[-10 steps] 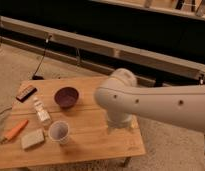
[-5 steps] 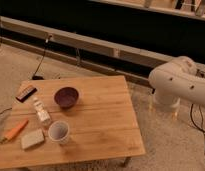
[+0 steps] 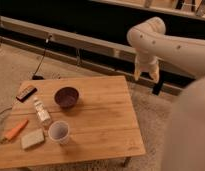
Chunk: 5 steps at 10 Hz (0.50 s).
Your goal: Move the arm in a circular motion
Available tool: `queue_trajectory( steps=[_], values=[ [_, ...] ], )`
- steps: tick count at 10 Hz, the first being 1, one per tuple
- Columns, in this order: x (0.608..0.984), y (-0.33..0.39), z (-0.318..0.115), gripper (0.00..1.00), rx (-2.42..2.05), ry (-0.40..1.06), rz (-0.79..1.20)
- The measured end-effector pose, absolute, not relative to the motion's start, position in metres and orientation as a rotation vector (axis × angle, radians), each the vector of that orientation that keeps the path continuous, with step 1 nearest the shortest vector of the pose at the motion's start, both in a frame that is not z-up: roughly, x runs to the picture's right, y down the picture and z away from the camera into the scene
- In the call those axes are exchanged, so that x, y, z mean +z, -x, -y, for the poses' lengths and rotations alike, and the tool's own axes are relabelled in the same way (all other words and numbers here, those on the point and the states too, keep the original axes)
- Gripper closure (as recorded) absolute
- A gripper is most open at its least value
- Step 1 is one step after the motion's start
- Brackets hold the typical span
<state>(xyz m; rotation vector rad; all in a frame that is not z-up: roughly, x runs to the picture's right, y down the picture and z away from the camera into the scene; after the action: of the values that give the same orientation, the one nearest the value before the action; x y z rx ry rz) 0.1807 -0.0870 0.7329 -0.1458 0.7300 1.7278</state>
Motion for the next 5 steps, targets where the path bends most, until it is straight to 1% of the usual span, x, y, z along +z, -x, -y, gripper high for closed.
queue_trajectory(
  steps=[3,5],
  values=[
    [0.774,-0.106,0.129,0.35,1.598,0.162,-0.713],
    [0.798,-0.039,0.146,0.35,1.489,0.193,-0.679]
  ],
)
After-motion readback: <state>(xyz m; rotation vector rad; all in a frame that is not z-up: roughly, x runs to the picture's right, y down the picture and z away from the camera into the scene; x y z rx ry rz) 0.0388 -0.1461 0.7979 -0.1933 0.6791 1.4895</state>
